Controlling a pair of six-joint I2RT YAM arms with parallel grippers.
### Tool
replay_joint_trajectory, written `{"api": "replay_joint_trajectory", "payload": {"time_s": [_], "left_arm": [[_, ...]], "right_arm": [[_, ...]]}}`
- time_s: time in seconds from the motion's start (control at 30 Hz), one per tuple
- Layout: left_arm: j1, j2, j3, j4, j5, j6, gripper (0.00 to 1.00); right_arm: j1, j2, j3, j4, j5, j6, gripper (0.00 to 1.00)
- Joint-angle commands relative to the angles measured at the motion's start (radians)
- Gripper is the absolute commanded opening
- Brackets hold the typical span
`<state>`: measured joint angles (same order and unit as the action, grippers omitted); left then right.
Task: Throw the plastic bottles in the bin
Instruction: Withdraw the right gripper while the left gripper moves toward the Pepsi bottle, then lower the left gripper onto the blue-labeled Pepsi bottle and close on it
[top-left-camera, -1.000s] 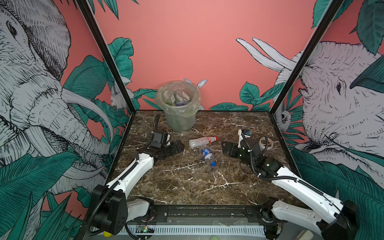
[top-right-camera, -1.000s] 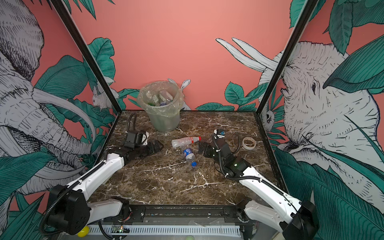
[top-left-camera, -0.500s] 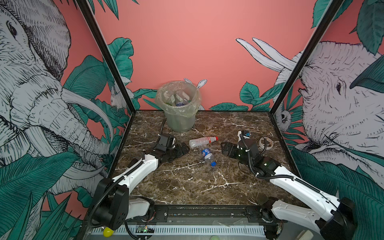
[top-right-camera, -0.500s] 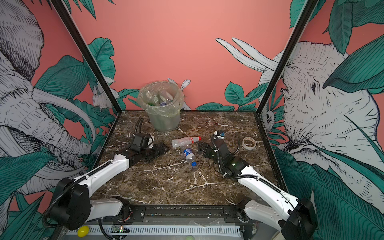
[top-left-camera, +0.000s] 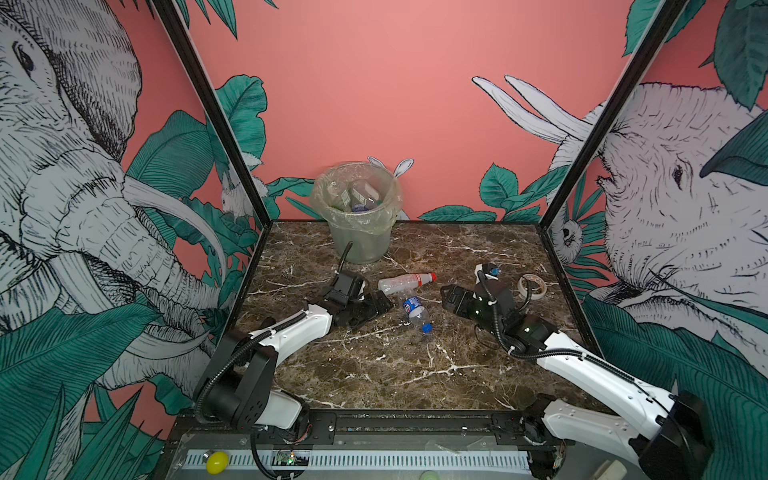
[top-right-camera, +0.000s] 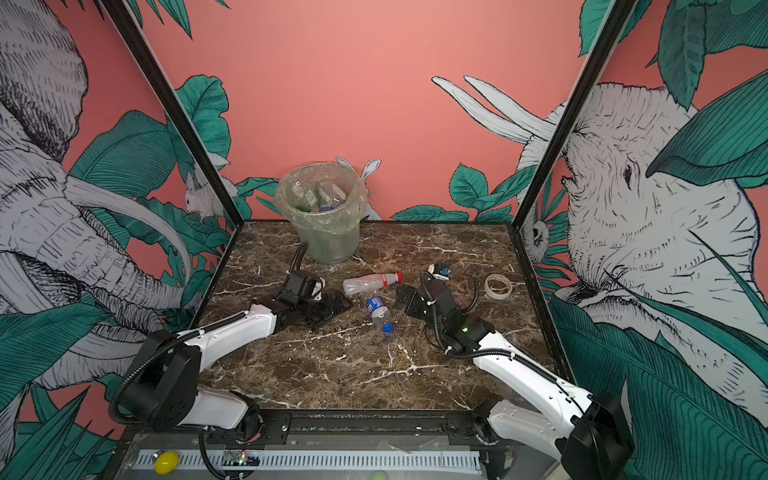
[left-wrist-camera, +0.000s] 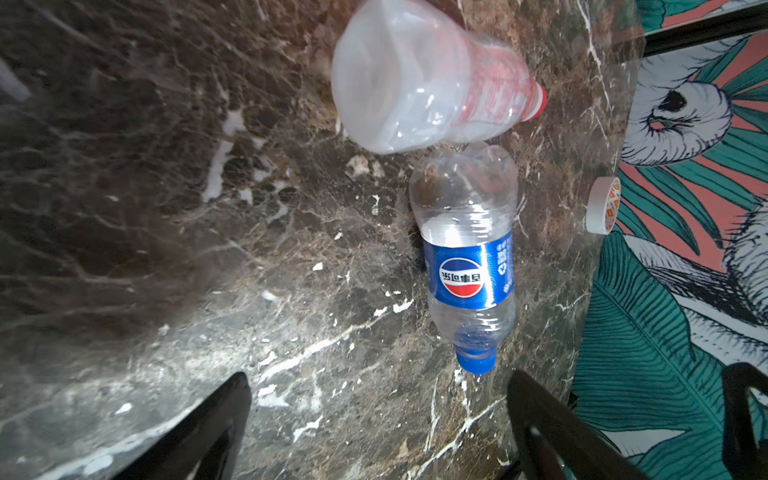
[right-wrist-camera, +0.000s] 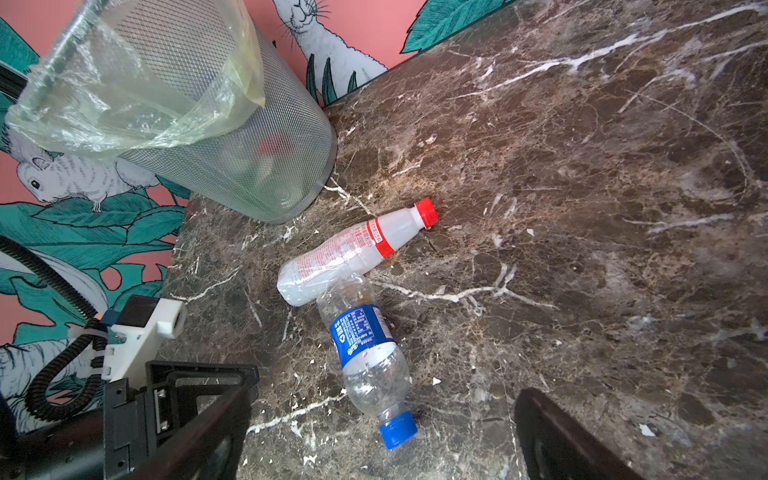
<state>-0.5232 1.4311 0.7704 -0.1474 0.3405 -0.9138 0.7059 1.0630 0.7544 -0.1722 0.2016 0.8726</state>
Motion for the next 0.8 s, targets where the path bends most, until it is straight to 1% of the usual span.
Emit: {"api": "replay_joint_trajectory", "payload": {"time_s": [0.0,0.23,0.43,0.77], "left_arm": [[-0.012,0.022,0.034,0.04,0.006,-0.029,0.97],[-0.035,0.088,0.087,0.052,0.011,-0.049,0.96],[-0.05,0.11,0.117,0.068,0.023,-0.075,0.95],[-0.111,0.182,0.146,0.121,0.05,-0.141,0.94]], "right_arm": [[-0.005,-0.019,-0.027,0.057,0.004,0.025,0.99],[-0.006,-0.049,-0.047,0.047,0.029,0.028,0.99],[-0.009,-0.081,-0.082,0.045,0.063,0.068,0.99],[-0.008,-0.057,-0.078,0.062,0.064,0.08,0.99]]}}
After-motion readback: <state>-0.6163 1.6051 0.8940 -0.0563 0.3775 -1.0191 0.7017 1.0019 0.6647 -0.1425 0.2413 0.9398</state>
